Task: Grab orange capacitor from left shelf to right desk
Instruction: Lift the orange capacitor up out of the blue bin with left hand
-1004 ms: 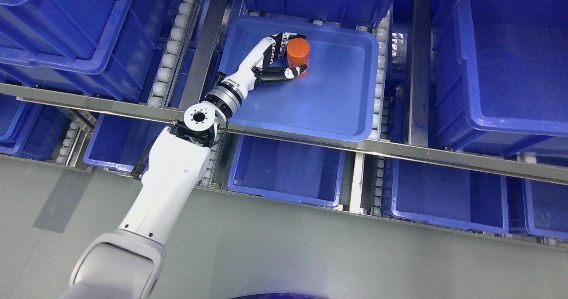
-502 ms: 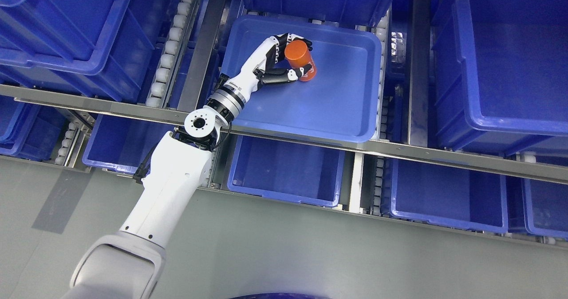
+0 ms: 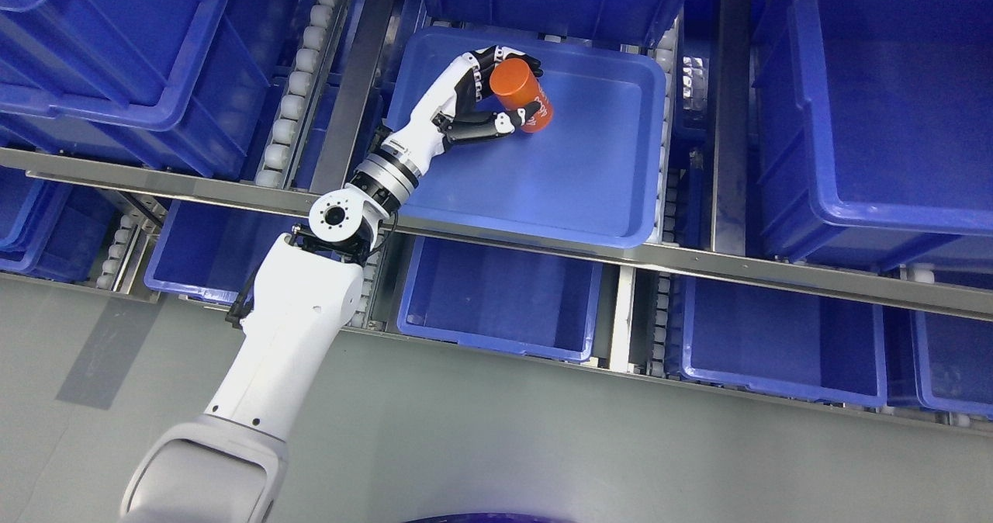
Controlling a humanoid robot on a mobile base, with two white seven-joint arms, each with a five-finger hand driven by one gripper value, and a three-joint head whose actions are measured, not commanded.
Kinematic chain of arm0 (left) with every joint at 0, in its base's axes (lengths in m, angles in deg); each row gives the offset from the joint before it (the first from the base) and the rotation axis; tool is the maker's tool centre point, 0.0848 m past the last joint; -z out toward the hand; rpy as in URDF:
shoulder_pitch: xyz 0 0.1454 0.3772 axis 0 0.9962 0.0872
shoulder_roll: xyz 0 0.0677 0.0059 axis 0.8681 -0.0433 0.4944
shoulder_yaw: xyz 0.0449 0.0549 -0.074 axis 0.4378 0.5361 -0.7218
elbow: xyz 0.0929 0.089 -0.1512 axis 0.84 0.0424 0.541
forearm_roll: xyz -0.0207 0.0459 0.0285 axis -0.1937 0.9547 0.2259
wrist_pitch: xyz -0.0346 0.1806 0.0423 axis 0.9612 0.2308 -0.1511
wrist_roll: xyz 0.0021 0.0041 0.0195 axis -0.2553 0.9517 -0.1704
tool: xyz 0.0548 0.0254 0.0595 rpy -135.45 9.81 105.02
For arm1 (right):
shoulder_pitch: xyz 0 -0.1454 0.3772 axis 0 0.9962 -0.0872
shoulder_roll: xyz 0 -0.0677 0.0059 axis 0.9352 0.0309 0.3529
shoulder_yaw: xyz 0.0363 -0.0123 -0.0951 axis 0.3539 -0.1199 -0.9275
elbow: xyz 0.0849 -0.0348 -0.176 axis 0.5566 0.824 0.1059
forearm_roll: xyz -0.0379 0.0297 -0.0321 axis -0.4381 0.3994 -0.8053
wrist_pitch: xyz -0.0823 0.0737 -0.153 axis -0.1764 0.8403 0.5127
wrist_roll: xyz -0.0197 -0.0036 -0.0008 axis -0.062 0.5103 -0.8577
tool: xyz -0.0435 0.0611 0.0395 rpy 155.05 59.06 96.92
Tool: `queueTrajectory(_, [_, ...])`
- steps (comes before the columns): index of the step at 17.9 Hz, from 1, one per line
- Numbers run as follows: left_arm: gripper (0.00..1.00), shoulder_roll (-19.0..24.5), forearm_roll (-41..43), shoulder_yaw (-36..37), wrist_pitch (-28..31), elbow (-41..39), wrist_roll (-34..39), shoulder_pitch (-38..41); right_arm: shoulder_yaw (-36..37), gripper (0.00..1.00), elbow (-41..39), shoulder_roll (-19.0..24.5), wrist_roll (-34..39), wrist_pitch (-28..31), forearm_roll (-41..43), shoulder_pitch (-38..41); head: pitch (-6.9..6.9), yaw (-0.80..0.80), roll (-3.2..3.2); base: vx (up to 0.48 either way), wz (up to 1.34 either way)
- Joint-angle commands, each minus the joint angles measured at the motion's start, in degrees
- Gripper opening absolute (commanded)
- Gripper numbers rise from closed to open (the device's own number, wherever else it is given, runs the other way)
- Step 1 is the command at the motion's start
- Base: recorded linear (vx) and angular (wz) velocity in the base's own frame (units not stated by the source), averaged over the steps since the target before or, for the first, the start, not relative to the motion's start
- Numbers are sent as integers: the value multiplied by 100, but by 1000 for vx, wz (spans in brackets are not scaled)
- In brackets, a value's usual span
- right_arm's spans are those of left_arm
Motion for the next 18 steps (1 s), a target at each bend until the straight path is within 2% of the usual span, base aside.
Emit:
queueTrajectory(1, [0, 100, -60, -831, 190, -1869, -25, 329, 62, 100, -193, -100, -4, -6, 0, 9, 0, 0, 0, -25, -22])
queueTrajectory(5, [2, 100, -60, -1184, 94, -2916, -25, 872, 62, 100, -193, -100, -4, 3, 0, 9, 0, 0, 0, -37, -38])
queueTrajectory(6, [2, 100, -60, -1185, -133, -3066, -25, 1109, 62, 100, -193, -100, -4, 3, 0, 9, 0, 0, 0, -41, -46])
queueTrajectory(9, [2, 100, -51, -1167, -1414, -3068, 27, 1515, 62, 100, -193, -100, -4, 2, 0, 9, 0, 0, 0, -77, -57])
queueTrajectory(11, [2, 100, -51, -1193, -1908, -3068, 141, 1604, 62, 100, -193, -100, -4, 3, 0, 9, 0, 0, 0, -106, -96])
queueTrajectory(14, [2, 100, -51, -1220, -2165, -3068, 466, 1665, 62, 100, -193, -100, -4, -6, 0, 9, 0, 0, 0, -146, -136])
queueTrajectory(18, [2, 100, -51, -1264, -2262, -3068, 519, 1727, 62, 100, -193, -100, -4, -6, 0, 9, 0, 0, 0, -191, -206])
